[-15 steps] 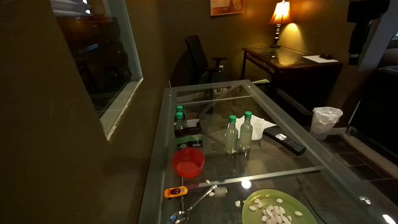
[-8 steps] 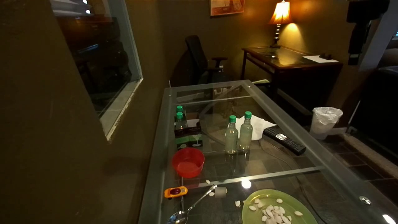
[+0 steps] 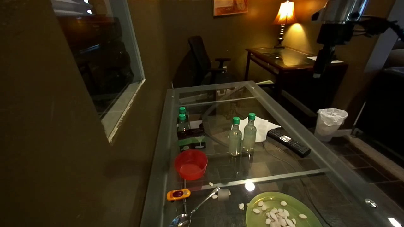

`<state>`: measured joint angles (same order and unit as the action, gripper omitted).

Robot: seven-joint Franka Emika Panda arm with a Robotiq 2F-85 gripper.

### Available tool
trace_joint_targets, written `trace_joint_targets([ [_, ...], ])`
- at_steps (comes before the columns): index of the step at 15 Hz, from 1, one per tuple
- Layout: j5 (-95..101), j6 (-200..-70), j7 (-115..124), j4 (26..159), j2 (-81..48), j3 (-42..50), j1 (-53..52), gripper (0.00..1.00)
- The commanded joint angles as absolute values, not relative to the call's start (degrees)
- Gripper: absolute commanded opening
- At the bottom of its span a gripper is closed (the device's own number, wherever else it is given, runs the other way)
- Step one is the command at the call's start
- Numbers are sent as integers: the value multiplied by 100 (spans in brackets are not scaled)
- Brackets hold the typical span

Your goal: Press the button on the remote

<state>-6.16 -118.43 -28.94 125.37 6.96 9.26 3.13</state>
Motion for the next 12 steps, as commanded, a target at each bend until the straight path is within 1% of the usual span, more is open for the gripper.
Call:
trace_joint_targets([
  [1,-1599,-11719,-3316,12253,-11,1004,392,59],
  [5,-2171,-11589,-3439,11957,-684,925,652,30],
  [9,-2349,-11952,-3331,11733,-1234,847,908,4],
  [10,-2396,-11986,-3269,11645,-1369,829,972,0],
  [12,-2521,-12006,-3143,11464,-1621,770,1084,0],
])
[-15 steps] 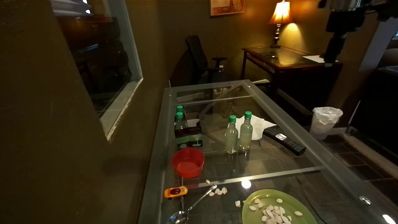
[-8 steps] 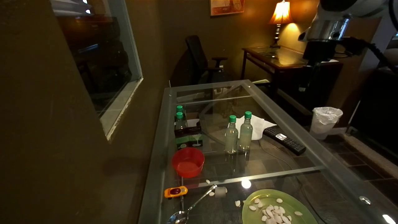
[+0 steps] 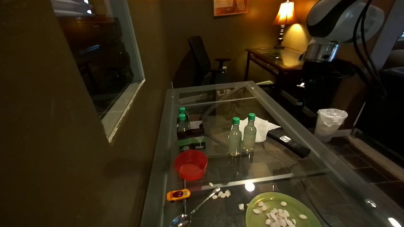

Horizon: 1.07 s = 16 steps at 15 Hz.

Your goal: Press the button on the remote

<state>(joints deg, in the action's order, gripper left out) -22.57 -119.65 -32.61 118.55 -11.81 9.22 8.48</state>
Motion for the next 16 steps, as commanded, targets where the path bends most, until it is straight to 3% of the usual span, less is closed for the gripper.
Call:
trace_joint_targets([
  [1,-2566,-12033,-3079,11371,-1754,734,1131,0],
  [16,-2582,-12109,-2512,10704,-2727,378,1384,0],
])
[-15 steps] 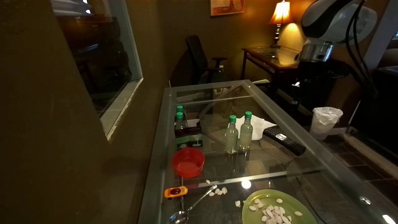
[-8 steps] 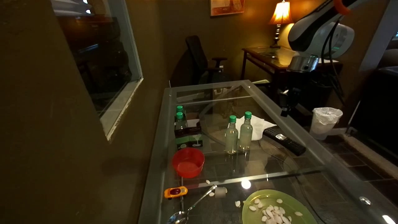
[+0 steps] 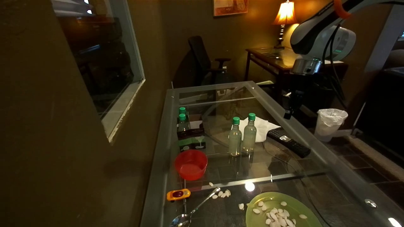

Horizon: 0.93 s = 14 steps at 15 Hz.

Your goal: Press the button on the remote

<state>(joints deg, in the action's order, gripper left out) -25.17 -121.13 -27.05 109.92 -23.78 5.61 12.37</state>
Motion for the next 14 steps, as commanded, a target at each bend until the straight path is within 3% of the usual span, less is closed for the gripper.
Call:
trace_joint_targets([
  [1,-2599,-12045,-2488,10668,-2781,326,1401,0],
  [14,-2451,-11972,-1771,9947,-3620,174,1441,0],
])
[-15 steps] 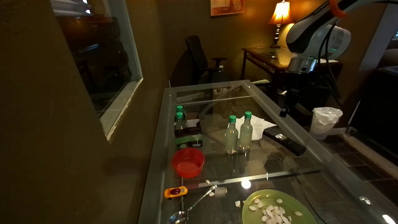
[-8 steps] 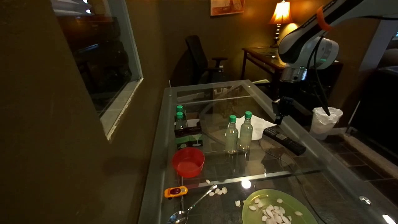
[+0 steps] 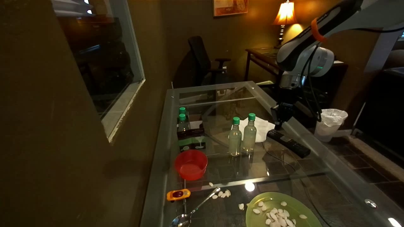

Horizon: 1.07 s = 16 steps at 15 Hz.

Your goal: Press the button on the remote

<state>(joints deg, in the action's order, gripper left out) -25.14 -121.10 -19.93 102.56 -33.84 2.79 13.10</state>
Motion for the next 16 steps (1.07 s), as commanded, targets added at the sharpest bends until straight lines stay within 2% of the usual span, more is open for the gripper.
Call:
trace_joint_targets([
  [1,-2445,-11968,-1744,9915,-3657,170,1446,0],
  [16,-2345,-11849,-1433,9678,-3889,201,1439,0],
])
